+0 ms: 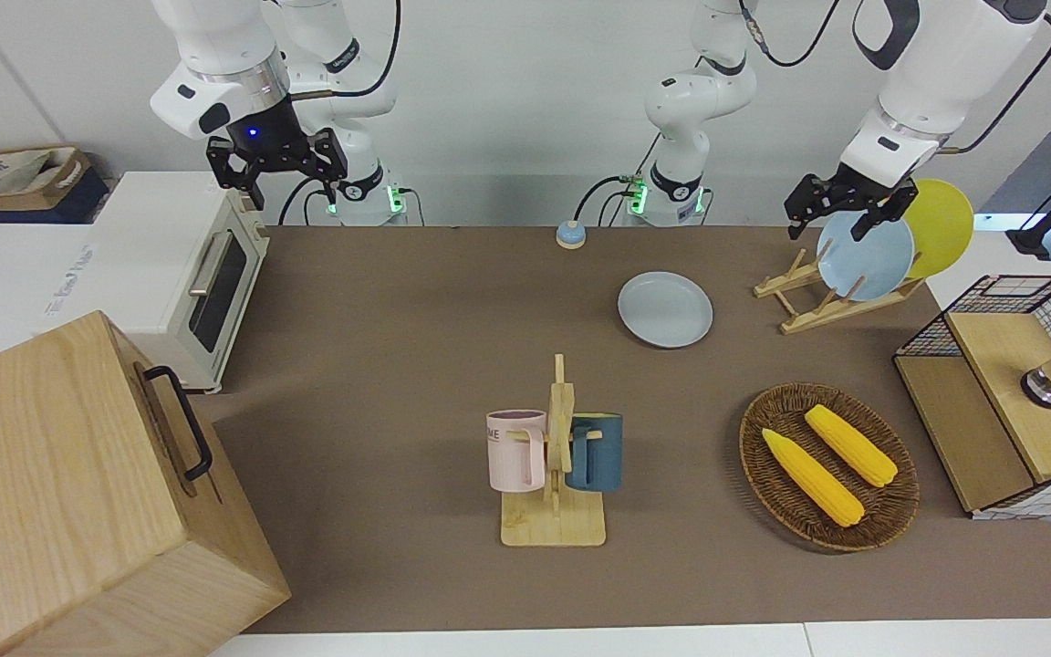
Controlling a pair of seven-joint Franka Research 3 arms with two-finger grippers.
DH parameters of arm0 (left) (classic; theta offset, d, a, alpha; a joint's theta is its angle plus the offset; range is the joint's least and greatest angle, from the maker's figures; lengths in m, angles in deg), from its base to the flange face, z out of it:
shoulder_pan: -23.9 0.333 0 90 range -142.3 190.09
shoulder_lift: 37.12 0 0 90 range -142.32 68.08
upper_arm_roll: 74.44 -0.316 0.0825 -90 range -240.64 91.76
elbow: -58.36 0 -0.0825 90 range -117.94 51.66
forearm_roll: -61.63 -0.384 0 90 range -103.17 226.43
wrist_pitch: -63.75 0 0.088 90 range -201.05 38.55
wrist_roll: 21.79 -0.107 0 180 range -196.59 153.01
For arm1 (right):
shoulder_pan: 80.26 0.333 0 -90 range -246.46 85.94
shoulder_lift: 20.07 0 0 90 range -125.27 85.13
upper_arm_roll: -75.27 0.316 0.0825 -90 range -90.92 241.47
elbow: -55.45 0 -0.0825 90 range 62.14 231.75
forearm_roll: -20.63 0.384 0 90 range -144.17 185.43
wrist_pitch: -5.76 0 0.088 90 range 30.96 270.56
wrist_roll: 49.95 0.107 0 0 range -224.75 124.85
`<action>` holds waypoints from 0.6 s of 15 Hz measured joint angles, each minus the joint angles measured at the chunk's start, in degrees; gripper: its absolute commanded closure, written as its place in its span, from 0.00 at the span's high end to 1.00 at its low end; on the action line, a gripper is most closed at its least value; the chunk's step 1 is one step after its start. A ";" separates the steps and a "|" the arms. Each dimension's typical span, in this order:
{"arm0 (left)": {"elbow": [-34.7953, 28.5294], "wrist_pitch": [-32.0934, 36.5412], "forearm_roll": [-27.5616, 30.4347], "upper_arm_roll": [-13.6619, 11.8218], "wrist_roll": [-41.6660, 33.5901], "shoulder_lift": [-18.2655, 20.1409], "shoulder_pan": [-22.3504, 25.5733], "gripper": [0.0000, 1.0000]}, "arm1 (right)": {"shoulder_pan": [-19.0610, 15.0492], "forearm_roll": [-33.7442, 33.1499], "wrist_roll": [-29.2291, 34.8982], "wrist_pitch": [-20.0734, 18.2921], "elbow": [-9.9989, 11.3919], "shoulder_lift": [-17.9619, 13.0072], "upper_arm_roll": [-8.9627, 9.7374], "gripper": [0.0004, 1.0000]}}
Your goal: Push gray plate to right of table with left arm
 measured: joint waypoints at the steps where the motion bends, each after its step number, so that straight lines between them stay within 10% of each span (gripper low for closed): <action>1: 0.00 0.02 -0.01 0.01 0.08 -0.12 0.00 1.00 | 0.00 0.00 0.00 0.00 0.00 0.00 0.00 0.98; 9: 0.00 0.64 -0.01 0.01 0.19 -0.14 -0.01 1.00 | 0.00 0.00 0.00 0.00 0.00 0.00 0.00 0.98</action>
